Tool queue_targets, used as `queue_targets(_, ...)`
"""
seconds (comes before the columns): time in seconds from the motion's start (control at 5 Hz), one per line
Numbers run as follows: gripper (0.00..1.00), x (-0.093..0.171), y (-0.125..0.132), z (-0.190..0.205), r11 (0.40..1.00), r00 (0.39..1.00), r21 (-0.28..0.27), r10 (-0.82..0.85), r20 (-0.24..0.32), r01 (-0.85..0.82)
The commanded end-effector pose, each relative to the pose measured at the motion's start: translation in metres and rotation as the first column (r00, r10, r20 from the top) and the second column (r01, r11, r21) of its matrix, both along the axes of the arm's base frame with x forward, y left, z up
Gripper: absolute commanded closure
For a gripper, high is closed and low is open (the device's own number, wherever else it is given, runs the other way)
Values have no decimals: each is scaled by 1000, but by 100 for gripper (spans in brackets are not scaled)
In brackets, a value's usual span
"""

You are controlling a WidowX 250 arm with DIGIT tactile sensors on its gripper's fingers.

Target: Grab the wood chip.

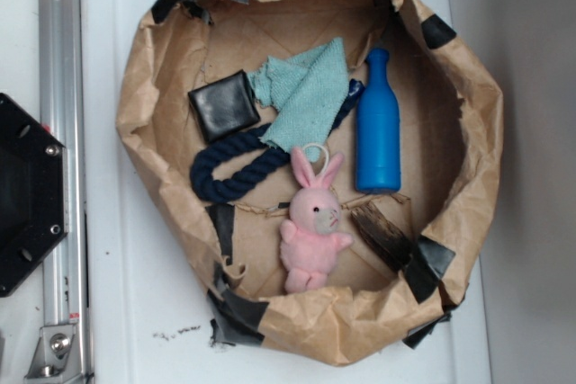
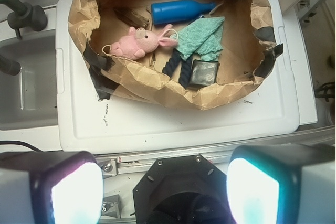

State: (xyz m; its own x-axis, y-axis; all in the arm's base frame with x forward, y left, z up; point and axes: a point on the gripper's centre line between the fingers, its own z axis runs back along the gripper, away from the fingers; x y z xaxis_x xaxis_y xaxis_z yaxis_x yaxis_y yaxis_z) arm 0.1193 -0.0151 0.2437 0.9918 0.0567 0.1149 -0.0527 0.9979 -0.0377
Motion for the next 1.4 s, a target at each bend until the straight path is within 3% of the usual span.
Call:
queue_targets(0.0,0,0,0,0,1000,1000,0,0,0,0)
queue_targets(0.2,0,42,4,-30,1000,999,18,18,-31,-17)
queue_targets(0.4,0,78,2,-50,997,999,57,-41,-28,42)
queue_targets(0.8,0,124,3,-75,973,972,70,-223,70,218)
queue_targets(1.2,0,146,3,-85,928,901,150,-367,231,340)
